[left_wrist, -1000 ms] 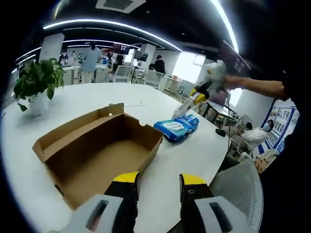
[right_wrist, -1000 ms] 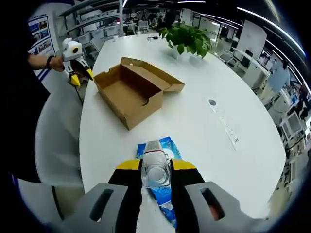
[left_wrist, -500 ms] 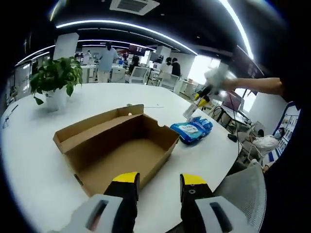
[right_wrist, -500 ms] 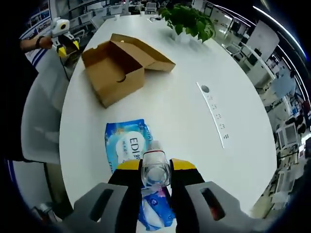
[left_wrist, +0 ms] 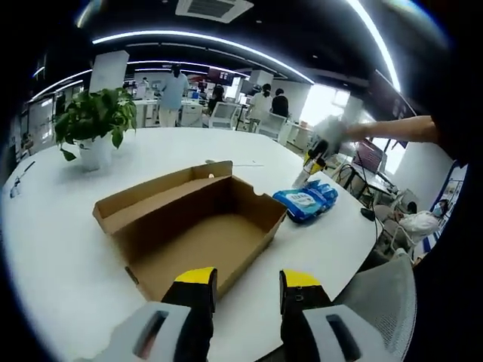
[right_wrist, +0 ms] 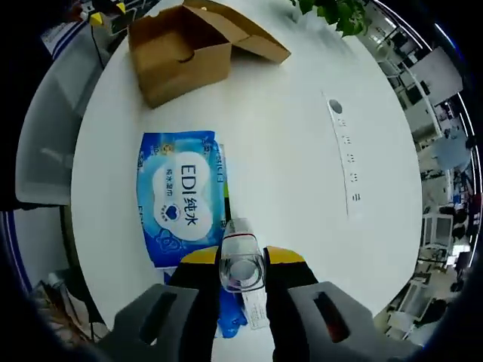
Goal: Operate the shoe box by opening the lid, removing the specified soft item, and placing it in the target area until the item is outside and the box remains undamaged.
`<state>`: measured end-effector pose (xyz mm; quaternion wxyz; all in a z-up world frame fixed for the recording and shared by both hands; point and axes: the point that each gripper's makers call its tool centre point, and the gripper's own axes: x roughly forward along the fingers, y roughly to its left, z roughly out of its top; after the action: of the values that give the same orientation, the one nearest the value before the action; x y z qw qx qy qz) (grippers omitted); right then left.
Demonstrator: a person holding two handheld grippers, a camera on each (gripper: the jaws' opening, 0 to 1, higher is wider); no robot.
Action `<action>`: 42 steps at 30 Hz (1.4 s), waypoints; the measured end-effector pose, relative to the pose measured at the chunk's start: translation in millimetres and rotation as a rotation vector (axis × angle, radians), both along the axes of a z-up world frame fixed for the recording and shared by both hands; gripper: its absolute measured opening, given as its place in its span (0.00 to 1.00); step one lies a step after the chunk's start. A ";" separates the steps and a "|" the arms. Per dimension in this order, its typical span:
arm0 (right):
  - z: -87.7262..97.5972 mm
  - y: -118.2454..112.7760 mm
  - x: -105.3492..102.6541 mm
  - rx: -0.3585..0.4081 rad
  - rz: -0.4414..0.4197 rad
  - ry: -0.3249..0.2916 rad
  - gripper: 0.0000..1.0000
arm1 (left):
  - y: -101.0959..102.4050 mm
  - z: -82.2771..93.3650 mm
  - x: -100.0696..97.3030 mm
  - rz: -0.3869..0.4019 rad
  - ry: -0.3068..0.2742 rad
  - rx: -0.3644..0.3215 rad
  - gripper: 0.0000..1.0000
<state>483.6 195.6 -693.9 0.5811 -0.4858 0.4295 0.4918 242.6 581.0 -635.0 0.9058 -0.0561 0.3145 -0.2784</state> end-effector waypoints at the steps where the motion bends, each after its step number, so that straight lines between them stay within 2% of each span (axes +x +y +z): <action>1: -2.6 -0.4 1.5 -0.006 0.007 0.003 0.19 | 0.1 -0.3 -0.2 0.000 0.001 0.003 0.33; 14: -19.9 -1.8 6.0 -0.042 0.007 0.029 0.19 | 1.1 -0.3 2.0 0.004 0.007 0.010 0.33; 42: -19.9 0.7 9.7 -0.070 0.027 -0.002 0.20 | -2.9 -1.1 0.1 0.002 0.011 0.002 0.33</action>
<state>493.3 196.3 -713.7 0.5575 -0.5121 0.4393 0.4837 242.8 578.1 -636.1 0.9043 -0.0571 0.3196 -0.2770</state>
